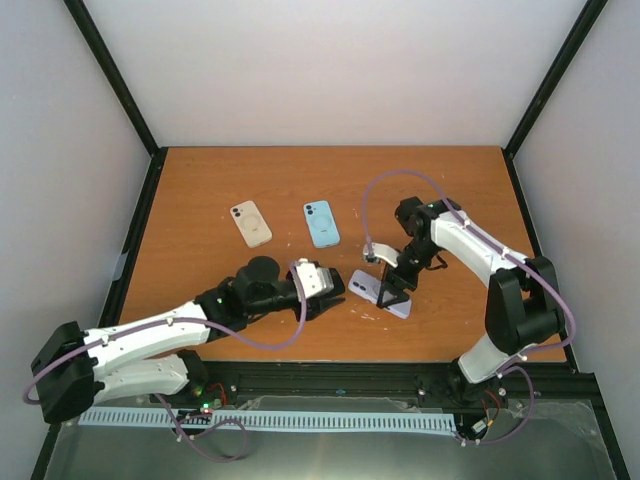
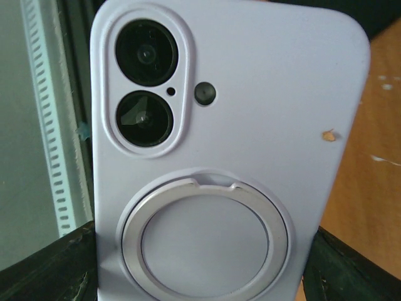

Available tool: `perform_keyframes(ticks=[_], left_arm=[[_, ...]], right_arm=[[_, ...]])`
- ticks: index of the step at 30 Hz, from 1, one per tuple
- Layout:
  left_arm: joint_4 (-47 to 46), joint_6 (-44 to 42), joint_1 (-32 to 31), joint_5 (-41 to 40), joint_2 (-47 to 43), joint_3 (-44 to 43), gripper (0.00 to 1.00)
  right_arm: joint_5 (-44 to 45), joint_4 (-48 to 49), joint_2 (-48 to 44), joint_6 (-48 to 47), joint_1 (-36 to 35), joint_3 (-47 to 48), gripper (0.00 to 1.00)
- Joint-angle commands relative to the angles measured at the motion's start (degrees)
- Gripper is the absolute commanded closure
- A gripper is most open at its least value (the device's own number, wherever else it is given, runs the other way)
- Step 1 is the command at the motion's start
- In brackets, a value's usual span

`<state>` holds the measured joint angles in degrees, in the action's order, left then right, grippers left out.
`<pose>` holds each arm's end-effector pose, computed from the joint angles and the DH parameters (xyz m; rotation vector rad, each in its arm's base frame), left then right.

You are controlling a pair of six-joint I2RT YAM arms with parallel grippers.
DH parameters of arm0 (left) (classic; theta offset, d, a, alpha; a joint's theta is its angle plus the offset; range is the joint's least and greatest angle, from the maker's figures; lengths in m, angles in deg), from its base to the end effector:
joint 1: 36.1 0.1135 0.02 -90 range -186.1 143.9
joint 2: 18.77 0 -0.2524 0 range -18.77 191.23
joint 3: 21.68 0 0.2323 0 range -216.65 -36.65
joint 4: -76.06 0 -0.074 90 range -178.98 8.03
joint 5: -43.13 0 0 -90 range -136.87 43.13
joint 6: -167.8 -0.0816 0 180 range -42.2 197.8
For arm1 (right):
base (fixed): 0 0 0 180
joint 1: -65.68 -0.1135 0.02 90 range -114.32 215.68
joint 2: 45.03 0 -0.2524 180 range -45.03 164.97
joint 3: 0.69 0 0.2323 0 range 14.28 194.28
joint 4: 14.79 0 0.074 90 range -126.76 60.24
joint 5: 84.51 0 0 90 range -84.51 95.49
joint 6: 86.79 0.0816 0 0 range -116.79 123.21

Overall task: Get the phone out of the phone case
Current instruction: Pick up the phone at the center of the board.

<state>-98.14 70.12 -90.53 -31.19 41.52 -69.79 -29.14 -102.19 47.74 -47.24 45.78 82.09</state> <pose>0.1374 -0.2301 0.2366 1.1706 1.5664 -0.8070 0.2125 0.1263 0.1853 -1.6551 2.4518 0.9398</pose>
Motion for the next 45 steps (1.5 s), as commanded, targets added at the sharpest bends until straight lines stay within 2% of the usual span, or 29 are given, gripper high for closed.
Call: perform_keyframes(ticks=[1, 4, 6, 9, 12, 22, 34, 42, 43, 45], left_arm=[[3.29, -17.45, -6.32, -8.13, -0.32, -2.38, 0.38], [4.70, -23.24, -8.37, -11.09, -0.07, -3.08, 0.39], [6.10, -25.88, -8.68, -9.96, 0.26, -3.62, 0.38], [7.58, -27.17, -9.32, -8.41, 2.15, -5.20, 0.44], [8.62, -29.33, -10.98, -10.32, 4.46, -6.13, 0.47], [5.37, -36.78, -11.57, -12.80, 10.18, -6.67, 0.49], [3.65, -38.87, -11.57, -13.06, 10.46, -5.86, 0.70], [2.40, -40.44, -11.59, -16.50, 11.05, -5.16, 0.89], [2.51, -40.24, -11.57, -16.70, 11.12, -5.30, 0.91], [3.16, -39.86, -11.59, -16.78, 11.16, -5.62, 0.94]], right_arm=[[0.62, -2.72, -3.52, -1.87, -4.78, -0.87, 0.42], [1.10, -2.65, -3.97, -1.20, -6.92, -1.06, 0.42], [0.45, -2.45, -3.96, -1.06, -7.37, -1.14, 0.42], [-0.57, -2.75, -2.98, -0.79, -7.98, -0.80, 0.42], [-2.03, -3.49, -2.20, -0.78, -8.35, -0.01, 0.42], [-6.06, -4.09, -0.96, -0.14, -9.28, 1.07, 0.44], [-8.23, -5.30, -0.25, -0.12, -9.36, 1.17, 0.44], [-10.75, -7.41, 0.74, -0.96, -9.30, 2.41, 0.44], [-10.82, -7.51, 0.74, -1.04, -9.30, 2.46, 0.43], [-11.03, -7.92, 0.46, -1.21, -9.29, 2.64, 0.32]])
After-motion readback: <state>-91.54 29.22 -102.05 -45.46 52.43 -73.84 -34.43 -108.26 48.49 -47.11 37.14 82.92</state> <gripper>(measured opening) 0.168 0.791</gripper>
